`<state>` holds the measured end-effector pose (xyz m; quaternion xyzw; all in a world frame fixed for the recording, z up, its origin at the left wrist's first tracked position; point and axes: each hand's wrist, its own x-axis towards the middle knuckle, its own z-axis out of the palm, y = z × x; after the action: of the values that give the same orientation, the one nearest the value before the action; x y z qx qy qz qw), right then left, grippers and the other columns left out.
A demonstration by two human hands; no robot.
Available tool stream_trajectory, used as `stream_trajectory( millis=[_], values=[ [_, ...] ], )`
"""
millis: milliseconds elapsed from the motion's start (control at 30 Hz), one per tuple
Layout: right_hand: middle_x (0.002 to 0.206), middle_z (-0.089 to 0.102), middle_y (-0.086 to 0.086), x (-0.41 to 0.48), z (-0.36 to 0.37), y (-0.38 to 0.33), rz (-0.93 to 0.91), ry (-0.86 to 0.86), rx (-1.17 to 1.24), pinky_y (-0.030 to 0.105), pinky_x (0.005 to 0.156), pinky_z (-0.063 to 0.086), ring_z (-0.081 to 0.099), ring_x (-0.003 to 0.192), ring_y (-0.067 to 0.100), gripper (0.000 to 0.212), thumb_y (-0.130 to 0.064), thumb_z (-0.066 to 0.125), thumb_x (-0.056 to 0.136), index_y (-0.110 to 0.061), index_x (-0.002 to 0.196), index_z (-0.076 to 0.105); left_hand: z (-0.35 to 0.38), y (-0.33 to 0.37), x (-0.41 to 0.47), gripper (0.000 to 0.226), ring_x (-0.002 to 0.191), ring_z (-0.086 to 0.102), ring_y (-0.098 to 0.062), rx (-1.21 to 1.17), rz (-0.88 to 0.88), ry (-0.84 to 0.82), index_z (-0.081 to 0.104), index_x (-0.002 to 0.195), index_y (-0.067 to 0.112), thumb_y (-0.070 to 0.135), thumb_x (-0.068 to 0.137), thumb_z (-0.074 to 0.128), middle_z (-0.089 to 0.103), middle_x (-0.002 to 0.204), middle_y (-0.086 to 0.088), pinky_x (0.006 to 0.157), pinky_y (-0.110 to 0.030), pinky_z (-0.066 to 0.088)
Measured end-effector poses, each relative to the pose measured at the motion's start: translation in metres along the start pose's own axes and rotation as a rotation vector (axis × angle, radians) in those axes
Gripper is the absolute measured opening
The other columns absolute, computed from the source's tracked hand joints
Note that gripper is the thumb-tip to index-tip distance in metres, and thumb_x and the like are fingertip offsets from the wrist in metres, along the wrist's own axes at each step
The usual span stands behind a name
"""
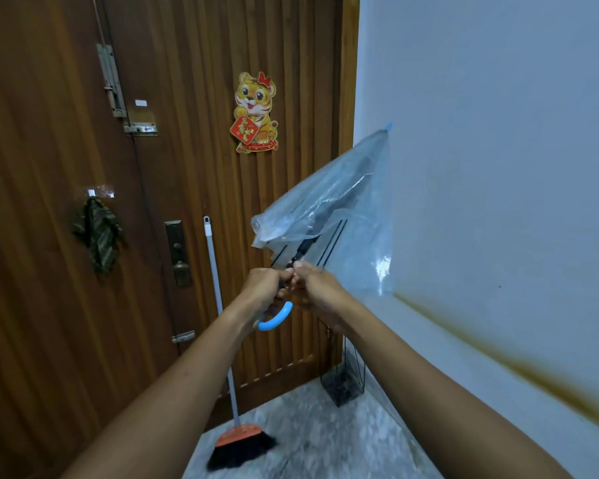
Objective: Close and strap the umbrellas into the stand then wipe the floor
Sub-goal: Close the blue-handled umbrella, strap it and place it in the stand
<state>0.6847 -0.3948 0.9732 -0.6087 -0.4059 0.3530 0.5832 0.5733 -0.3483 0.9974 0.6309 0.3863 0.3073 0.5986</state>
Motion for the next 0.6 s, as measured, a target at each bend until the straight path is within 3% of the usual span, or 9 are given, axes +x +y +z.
stream_trajectory(
  millis=[33, 100, 200, 267, 300, 400, 467, 533, 600],
  values=[
    [0.098, 0.072, 0.002, -0.004, -0.002, -0.001, -0.009, -0.052, -0.047, 0.031, 0.079, 0.049, 0.070, 0.100, 0.024, 0.031, -0.032, 0.043, 0.106, -0.018, 0.108, 0.070, -0.002, 0.001, 0.004, 0.026, 0.031, 0.027, -0.011, -0.030, 0.002, 0.049, 0.061, 0.076, 0.010, 0.024, 0.097, 0.056, 0.039, 0.041, 0.002, 0.039, -0.017, 0.018],
    [0.100, 0.078, -0.002, -0.017, -0.012, -0.009, 0.022, -0.040, -0.077, 0.029, 0.073, 0.051, 0.073, 0.090, 0.018, 0.028, -0.019, 0.045, 0.103, -0.017, 0.114, 0.071, -0.005, 0.003, 0.008, 0.031, 0.032, 0.030, -0.012, -0.037, 0.037, 0.163, 0.061, 0.068, 0.011, 0.025, 0.096, 0.058, 0.042, 0.039, 0.003, 0.040, -0.018, 0.021],
    [0.092, 0.076, 0.006, -0.015, -0.035, -0.018, 0.056, 0.387, 0.181, 0.029, 0.059, 0.051, 0.069, 0.067, 0.019, 0.026, -0.009, 0.045, 0.094, -0.013, 0.096, 0.070, -0.008, 0.003, 0.010, 0.036, 0.034, 0.032, -0.010, -0.019, 0.106, 0.305, 0.062, 0.064, 0.010, 0.027, 0.096, 0.058, 0.044, 0.041, 0.004, 0.040, -0.023, 0.024],
    [0.100, 0.068, 0.004, -0.008, -0.047, -0.033, -0.006, 0.633, 0.308, 0.039, 0.077, 0.055, 0.067, 0.084, 0.022, 0.018, -0.024, 0.047, 0.094, -0.020, 0.095, 0.064, -0.007, 0.000, 0.011, 0.038, 0.041, 0.033, -0.012, -0.033, 0.155, 0.335, 0.061, 0.065, 0.010, 0.028, 0.098, 0.056, 0.043, 0.048, 0.000, 0.043, -0.024, 0.024],
    [0.105, 0.064, 0.001, -0.007, -0.050, -0.042, -0.046, 0.644, 0.330, 0.043, 0.089, 0.053, 0.064, 0.095, 0.022, 0.022, -0.038, 0.046, 0.096, -0.023, 0.100, 0.061, -0.005, 0.000, 0.010, 0.038, 0.044, 0.033, -0.013, -0.035, 0.182, 0.336, 0.060, 0.065, 0.010, 0.028, 0.099, 0.055, 0.042, 0.051, -0.001, 0.045, -0.024, 0.024],
    [0.100, 0.061, -0.008, -0.001, -0.050, -0.076, -0.136, 0.402, 0.399, 0.042, 0.092, 0.049, 0.064, 0.099, 0.022, 0.046, -0.069, 0.042, 0.095, -0.030, 0.111, 0.061, 0.003, 0.001, 0.003, 0.038, 0.044, 0.034, -0.012, -0.034, 0.242, 0.307, 0.060, 0.064, 0.012, 0.028, 0.098, 0.055, 0.044, 0.051, 0.000, 0.047, -0.026, 0.024],
    [0.116, 0.066, -0.004, 0.005, -0.043, -0.095, -0.152, 0.249, 0.384, 0.046, 0.093, 0.052, 0.066, 0.100, 0.034, 0.077, -0.085, 0.052, 0.076, -0.031, 0.131, 0.059, 0.010, 0.006, -0.003, 0.037, 0.043, 0.035, -0.010, -0.026, 0.275, 0.270, 0.060, 0.063, 0.012, 0.028, 0.097, 0.056, 0.045, 0.049, 0.003, 0.047, -0.027, 0.025],
    [0.135, 0.061, -0.005, 0.006, -0.030, -0.104, -0.183, 0.186, 0.345, 0.051, 0.103, 0.049, 0.067, 0.109, 0.027, 0.105, -0.086, 0.069, 0.057, -0.030, 0.143, 0.051, 0.017, 0.010, -0.007, 0.037, 0.047, 0.041, -0.011, 0.011, 0.331, 0.243, 0.061, 0.063, 0.013, 0.027, 0.097, 0.056, 0.049, 0.048, 0.006, 0.050, -0.028, 0.029],
    [0.125, 0.071, -0.001, 0.012, -0.018, -0.105, -0.219, 0.155, 0.368, 0.049, 0.101, 0.053, 0.071, 0.110, 0.022, 0.101, -0.072, 0.085, 0.052, -0.025, 0.136, 0.056, 0.022, 0.011, -0.009, 0.036, 0.052, 0.047, -0.013, 0.078, 0.409, 0.219, 0.066, 0.066, 0.012, 0.025, 0.098, 0.056, 0.055, 0.050, 0.006, 0.053, -0.029, 0.033]
  ],
)
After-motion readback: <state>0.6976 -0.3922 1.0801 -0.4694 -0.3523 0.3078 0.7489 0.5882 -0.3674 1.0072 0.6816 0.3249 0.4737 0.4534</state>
